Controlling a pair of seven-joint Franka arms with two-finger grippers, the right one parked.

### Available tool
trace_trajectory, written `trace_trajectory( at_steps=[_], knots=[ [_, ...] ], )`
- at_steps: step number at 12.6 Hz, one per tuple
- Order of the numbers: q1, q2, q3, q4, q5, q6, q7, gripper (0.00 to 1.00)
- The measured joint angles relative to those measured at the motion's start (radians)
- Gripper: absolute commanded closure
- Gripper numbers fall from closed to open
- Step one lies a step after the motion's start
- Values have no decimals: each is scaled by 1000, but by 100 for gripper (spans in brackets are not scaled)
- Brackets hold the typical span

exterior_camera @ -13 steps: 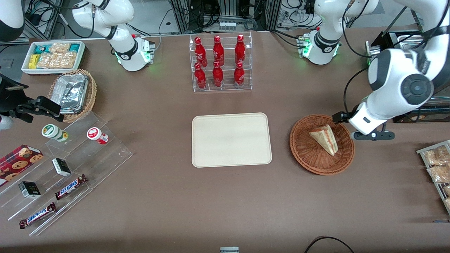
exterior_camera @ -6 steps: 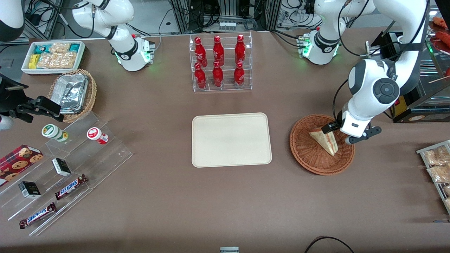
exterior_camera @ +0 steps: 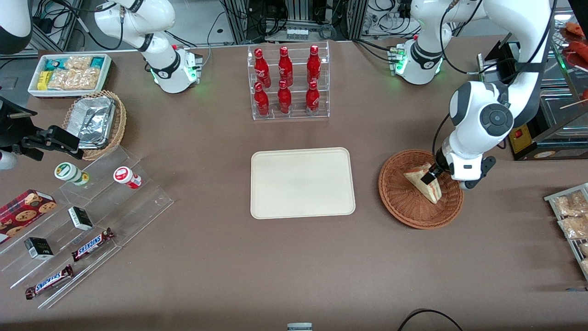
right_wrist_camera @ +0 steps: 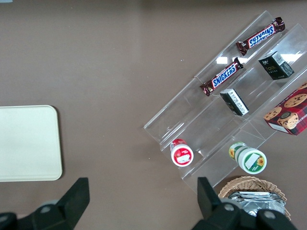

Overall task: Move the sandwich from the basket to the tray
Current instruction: 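Lower the left gripper and close it on the sandwich, then lift the sandwich and carry it over the cream tray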

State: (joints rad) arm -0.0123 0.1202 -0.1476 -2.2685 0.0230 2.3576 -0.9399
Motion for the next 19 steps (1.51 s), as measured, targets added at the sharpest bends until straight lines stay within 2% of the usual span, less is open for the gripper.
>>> trace_trajectory(
  at_steps=[4,5,6,7,8,14,17,19],
  knots=[
    [-4,64,0,-11,0,54,-21,0],
    [-7,86,0,-12,0,70,-29,9],
    [-12,106,0,-13,0,82,-36,70],
    [-14,120,0,-13,0,83,-40,90],
    [-14,125,0,-13,0,77,-42,95],
    [-17,69,-1,40,3,-88,5,95],
    [-73,56,-4,159,4,-249,35,93],
    [-137,65,-7,221,4,-295,53,93]
  ],
)
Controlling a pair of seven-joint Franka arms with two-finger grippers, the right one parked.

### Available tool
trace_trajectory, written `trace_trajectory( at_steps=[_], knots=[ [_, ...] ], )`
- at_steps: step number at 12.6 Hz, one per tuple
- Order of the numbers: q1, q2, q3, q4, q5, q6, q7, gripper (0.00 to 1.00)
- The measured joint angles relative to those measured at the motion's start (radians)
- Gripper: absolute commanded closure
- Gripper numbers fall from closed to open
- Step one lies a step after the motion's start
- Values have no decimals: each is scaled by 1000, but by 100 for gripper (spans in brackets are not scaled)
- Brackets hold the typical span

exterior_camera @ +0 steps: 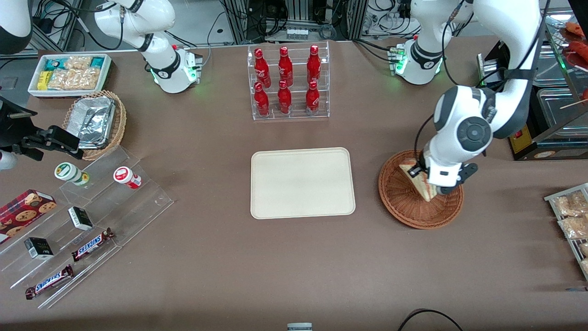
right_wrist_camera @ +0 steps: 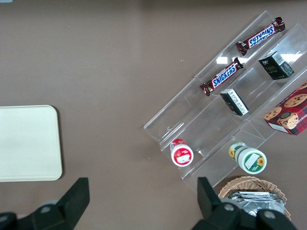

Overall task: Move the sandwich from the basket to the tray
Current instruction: 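Lift the sandwich and carry it over the cream tray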

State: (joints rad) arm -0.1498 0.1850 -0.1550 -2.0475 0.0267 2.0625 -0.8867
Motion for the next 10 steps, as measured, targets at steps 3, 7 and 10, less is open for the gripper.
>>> trace_trajectory(
  at_steps=[3,7,10],
  knots=[
    [-113,65,-5,68,0,-2,5,93],
    [-256,225,-7,239,0,-1,37,92],
    [-347,343,-8,381,-1,-1,32,93]
  ],
)
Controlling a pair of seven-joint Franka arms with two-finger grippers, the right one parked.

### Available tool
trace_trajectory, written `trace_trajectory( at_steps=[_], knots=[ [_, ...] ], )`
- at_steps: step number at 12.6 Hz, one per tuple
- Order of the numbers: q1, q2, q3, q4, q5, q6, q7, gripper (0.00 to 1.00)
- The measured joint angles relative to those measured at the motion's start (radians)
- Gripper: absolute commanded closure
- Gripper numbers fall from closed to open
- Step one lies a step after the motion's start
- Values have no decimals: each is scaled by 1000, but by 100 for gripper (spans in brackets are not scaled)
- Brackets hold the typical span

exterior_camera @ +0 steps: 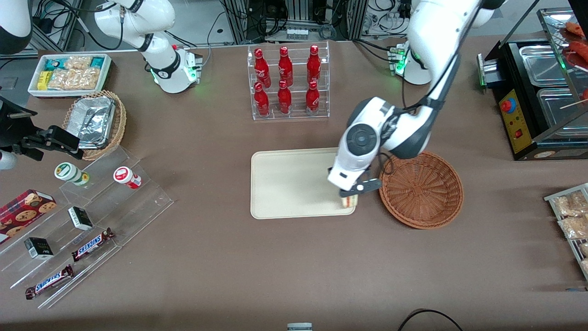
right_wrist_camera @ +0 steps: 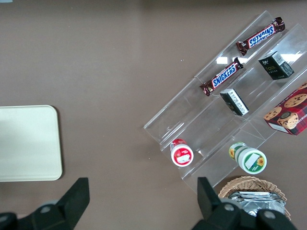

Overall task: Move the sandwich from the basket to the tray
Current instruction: 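Lift the sandwich and carry it over the cream tray, then lower the sandwich onto the tray and open the left gripper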

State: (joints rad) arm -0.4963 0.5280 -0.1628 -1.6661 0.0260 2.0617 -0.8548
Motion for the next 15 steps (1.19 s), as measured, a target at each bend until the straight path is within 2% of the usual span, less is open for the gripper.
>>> trace_trajectory(
  at_steps=[4,7,8,9,10,11,15],
  knots=[
    [-123,146,1,172,0,0,-117,93],
    [-176,216,3,250,0,-10,-161,92],
    [-186,230,4,265,0,-17,-169,89],
    [-194,241,5,272,0,-18,-174,76],
    [-198,250,6,274,1,-19,-176,24],
    [-199,257,7,276,1,-19,-176,0],
    [-198,258,13,309,3,-47,-177,0]
  ],
)
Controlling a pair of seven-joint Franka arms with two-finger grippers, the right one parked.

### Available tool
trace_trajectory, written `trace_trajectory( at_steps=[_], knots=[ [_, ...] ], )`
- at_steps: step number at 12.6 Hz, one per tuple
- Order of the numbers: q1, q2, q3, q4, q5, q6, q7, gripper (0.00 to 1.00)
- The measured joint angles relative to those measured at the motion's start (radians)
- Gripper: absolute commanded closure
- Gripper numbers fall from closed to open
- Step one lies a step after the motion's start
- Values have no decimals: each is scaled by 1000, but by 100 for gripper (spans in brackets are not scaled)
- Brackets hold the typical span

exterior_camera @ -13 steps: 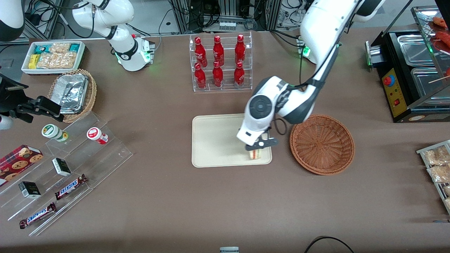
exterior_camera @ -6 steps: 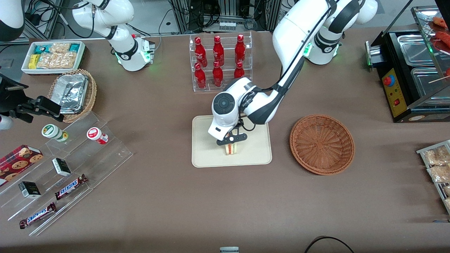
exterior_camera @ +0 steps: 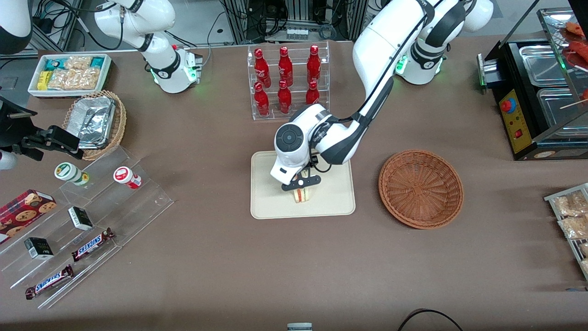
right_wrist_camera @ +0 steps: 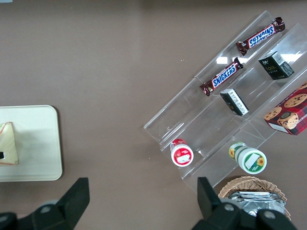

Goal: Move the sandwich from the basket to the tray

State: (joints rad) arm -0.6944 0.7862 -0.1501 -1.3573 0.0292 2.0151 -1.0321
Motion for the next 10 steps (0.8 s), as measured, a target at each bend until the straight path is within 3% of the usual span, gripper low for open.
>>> trace_trajectory(
  at_steps=[6,10],
  knots=[
    [7,-147,15,60,3,-191,-16,0],
    [83,-230,25,57,7,-301,63,0]
  ],
)
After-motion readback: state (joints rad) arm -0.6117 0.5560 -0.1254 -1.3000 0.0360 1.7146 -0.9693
